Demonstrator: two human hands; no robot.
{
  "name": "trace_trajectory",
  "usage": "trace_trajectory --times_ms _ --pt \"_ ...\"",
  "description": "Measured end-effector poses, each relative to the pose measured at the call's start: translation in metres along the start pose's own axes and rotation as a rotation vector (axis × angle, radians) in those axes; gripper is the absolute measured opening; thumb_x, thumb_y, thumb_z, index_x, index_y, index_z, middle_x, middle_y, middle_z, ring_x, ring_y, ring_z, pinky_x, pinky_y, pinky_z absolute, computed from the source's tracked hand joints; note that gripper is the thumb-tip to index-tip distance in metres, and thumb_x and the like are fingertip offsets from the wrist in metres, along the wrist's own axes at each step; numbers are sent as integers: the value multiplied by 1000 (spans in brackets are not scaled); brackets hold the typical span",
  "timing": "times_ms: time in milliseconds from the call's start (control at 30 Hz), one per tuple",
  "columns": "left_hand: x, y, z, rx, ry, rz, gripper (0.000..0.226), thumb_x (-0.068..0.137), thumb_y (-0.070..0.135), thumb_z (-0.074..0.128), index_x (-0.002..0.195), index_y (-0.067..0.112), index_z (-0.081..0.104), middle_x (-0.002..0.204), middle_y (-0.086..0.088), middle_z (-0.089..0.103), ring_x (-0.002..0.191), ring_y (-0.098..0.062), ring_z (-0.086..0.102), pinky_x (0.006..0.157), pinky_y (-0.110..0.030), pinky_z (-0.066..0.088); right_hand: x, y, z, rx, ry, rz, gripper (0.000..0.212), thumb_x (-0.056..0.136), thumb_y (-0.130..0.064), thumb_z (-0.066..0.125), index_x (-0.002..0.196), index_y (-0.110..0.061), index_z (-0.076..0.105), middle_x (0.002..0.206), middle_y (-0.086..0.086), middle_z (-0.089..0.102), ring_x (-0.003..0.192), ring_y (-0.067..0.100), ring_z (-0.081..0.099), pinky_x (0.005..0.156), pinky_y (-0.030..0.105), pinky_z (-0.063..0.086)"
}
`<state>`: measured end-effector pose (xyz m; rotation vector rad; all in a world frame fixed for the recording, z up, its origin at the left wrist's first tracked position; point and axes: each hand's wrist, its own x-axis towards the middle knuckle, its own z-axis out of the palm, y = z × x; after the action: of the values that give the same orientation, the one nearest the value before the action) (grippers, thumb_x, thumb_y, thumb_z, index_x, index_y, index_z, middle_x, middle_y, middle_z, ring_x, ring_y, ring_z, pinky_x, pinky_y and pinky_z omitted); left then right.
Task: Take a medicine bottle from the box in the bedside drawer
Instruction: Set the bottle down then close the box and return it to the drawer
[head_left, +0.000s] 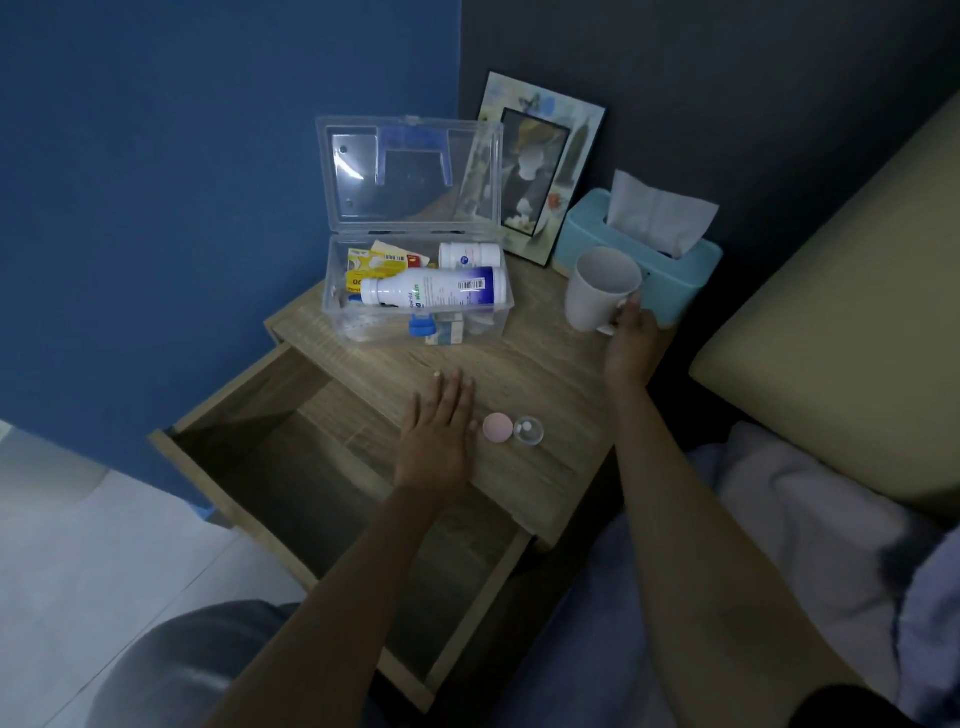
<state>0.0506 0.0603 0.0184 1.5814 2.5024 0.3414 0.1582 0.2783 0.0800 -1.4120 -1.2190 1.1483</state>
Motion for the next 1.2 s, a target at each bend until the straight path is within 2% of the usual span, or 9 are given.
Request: trace_trajectory --times_ms 100,233,467,767,900,967,1067,1133,1200 --pt "0 0 0 8 13 2 58 101 37 18 155 19 9 165 -1 5 153 -22 -1 121 -43 3 -6 -3 -5 79 -7 12 34 101 -25 44 68 -21 49 85 3 58 89 16 52 58 7 38" --pt "0 0 -1 -6 8 5 58 101 37 18 156 18 9 165 -1 5 153 -22 -1 122 -42 3 -28 3 -22 207 -47 60 33 99 -15 47 67 -18 55 77 0 58 89 18 53 84 33 43" --pt "0 0 -3 -4 -2 4 58 102 37 17 155 18 6 165 -1 2 152 -21 -3 122 -41 2 -91 20 -48 169 -82 79 29 97 -31 52 72 -18 59 77 4 59 84 20 57 79 38 44" --pt "0 -1 -4 -9 -4 15 58 102 37 18 155 18 9 165 -2 4 153 -22 -1 122 -41 3 -110 29 -59 150 -81 92 29 98 -30 51 72 -18 57 81 10 56 84 23 53 77 39 40" --pt "0 -2 -3 -17 -16 14 58 102 38 19 155 18 8 165 -2 3 153 -21 -2 122 -41 1 -111 25 -61 158 -91 127 27 97 -28 51 73 -17 57 81 7 56 85 22 53 78 37 40" --pt "1 -2 -6 -52 -50 17 58 102 38 20 155 18 7 165 -2 1 152 -21 -4 122 -41 0 -112 22 -64 121 -98 136 22 97 -28 51 82 -14 57 84 4 57 85 19 55 80 34 42" --pt "0 -4 -22 -273 -57 3 59 102 36 28 155 13 12 165 -5 7 152 -21 -1 122 -34 2 -116 10 -69 14 -1 24 18 98 -33 50 97 -15 52 87 -6 56 76 -2 54 68 14 43" --pt "-4 -7 -38 -448 87 -52 56 102 34 33 152 11 25 162 -8 22 151 -19 13 120 -28 12 -118 -12 -68 33 65 -139 15 99 -28 49 103 -14 54 88 -11 56 75 -16 54 65 0 40" --pt "-8 -11 -59 -528 313 -97 53 100 37 33 147 12 39 154 -8 39 146 -17 31 117 -29 25 -111 -39 -54 109 32 -232 19 99 -25 48 107 -12 59 91 -16 58 80 -21 54 73 -1 41"
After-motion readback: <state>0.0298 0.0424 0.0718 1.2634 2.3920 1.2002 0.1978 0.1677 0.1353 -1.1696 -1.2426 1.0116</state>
